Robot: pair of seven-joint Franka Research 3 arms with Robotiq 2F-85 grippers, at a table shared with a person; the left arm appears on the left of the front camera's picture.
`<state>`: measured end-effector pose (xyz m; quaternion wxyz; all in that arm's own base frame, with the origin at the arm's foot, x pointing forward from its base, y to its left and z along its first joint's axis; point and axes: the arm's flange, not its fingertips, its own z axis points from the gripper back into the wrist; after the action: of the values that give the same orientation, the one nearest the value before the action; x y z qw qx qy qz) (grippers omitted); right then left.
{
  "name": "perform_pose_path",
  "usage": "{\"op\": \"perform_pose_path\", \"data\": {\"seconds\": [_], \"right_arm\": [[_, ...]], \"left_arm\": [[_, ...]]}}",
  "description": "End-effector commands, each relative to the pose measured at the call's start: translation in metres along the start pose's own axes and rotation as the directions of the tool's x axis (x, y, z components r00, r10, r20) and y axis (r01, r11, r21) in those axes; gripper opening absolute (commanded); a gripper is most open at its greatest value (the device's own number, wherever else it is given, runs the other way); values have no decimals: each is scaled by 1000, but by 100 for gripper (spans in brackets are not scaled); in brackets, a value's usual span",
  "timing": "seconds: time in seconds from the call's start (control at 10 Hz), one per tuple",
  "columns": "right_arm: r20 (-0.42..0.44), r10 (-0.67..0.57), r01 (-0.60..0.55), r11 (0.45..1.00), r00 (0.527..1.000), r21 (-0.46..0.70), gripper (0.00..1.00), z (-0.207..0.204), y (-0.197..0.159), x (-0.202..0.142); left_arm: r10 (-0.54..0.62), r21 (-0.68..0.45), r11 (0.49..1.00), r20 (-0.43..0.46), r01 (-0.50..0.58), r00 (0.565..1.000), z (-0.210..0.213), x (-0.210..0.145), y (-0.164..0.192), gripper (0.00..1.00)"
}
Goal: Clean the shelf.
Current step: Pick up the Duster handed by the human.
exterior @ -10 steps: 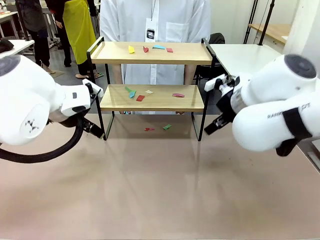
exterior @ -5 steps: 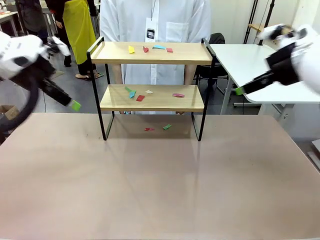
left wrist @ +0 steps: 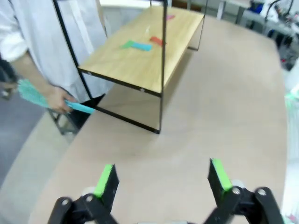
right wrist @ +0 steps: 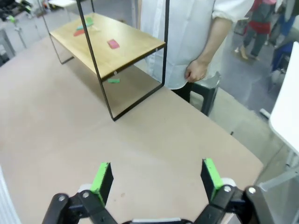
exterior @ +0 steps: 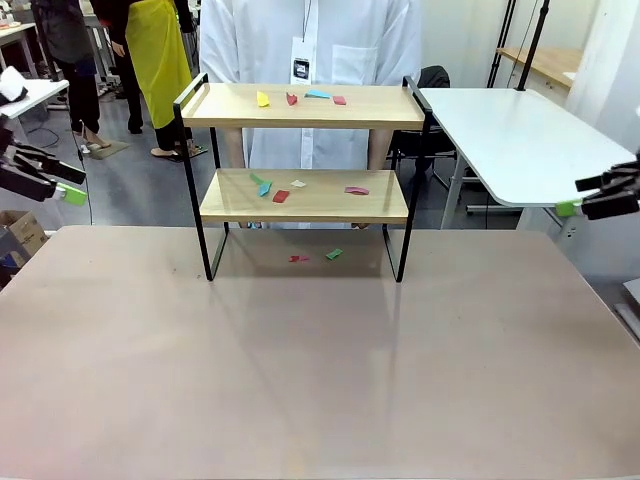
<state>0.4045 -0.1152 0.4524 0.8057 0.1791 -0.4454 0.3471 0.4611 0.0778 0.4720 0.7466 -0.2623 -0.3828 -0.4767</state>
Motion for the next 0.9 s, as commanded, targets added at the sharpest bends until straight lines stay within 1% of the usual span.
{"op": "perform_pose_path", "data": {"seconds": [0.0, 0.1, 0.2, 0.5, 0.6, 0.7, 0.8], "right_arm": [[58, -27, 25, 999, 998, 29, 100, -9, -24, -8], [81, -41, 37, 998, 996, 52, 100, -10, -24, -13], [16, -15, 14, 1000, 1000, 9, 100, 1, -12, -13], [16, -15, 14, 1000, 1000, 9, 100, 1, -12, -13], [22, -22, 21, 1000, 1000, 14, 100, 0, -15, -15], [41, -37, 36, 999, 998, 30, 100, -8, -47, -13], [79, -36, 30, 997, 996, 75, 100, -13, -66, -16]], "left_arm": [[-20, -45, 999, 65, 23, 998, -9, -15, 32, 100], [-11, -44, 999, 102, 16, 995, -9, -19, 32, 100], [-4, -12, 1000, 44, 4, 999, 0, -15, 14, 100], [-4, -12, 1000, 44, 4, 999, 0, -15, 14, 100], [-7, -20, 1000, 45, 8, 999, -3, -22, 22, 100], [8, -55, 999, 107, -3, 994, -5, -27, 41, 100], [5, -77, 997, 167, 8, 986, -3, -34, 56, 100]]}}
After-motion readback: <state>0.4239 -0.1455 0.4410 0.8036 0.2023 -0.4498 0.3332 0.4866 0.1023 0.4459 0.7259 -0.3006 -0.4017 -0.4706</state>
